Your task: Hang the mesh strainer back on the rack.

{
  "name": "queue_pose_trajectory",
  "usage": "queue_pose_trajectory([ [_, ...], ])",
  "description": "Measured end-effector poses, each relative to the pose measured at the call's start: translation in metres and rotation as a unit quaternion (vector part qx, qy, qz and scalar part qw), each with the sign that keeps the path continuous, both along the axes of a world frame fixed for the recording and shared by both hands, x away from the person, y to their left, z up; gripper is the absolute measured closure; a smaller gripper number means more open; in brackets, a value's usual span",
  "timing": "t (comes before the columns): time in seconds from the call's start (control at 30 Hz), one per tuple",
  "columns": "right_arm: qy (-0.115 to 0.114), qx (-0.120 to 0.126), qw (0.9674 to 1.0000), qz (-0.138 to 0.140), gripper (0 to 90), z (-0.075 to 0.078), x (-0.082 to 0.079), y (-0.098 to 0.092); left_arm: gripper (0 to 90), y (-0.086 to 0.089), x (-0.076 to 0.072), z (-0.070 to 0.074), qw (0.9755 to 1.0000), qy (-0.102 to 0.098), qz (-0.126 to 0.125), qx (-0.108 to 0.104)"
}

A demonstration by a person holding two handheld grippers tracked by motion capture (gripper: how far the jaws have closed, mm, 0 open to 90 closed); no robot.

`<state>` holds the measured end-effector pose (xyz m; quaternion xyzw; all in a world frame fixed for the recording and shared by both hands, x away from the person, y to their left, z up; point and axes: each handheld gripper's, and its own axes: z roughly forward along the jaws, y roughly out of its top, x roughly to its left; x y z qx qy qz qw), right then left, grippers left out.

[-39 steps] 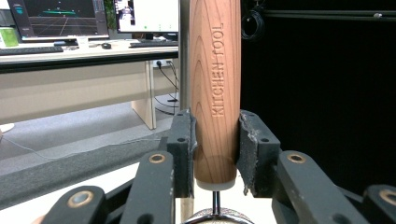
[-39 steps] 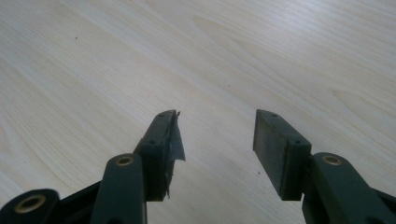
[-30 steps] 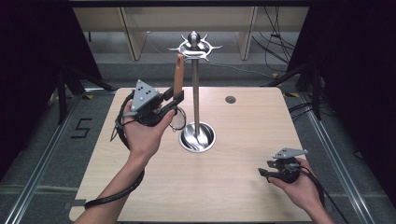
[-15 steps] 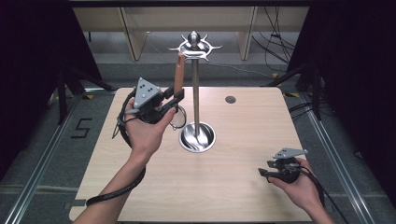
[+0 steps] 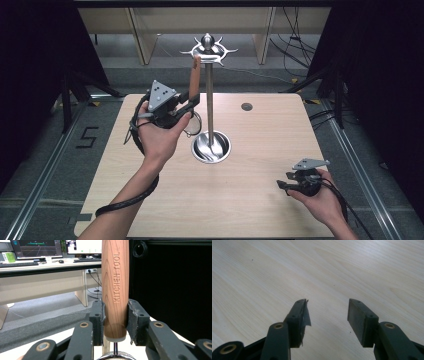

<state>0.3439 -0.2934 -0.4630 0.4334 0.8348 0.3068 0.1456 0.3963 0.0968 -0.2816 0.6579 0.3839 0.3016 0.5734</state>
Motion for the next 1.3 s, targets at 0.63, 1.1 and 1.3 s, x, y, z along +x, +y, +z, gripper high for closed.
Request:
queue_pose_trajectory([
  [0.63, 0.004, 0.001, 1.0, -0.003, 50.5, 0.0, 0.0, 0.0, 67.6, -0.006, 0.01, 0.0, 0.9999, 0.012, 0.0, 0.008],
  [1.1, 0.009, 0.001, 0.9999, -0.006, 50.4, 0.0, -0.001, 0.0, 67.5, -0.01, 0.016, -0.003, 0.9997, 0.021, 0.0, 0.011],
  [1.3, 0.01, 0.001, 0.9999, -0.006, 50.4, 0.0, -0.001, 0.0, 67.5, -0.011, 0.017, -0.005, 0.9996, 0.025, -0.003, 0.011],
])
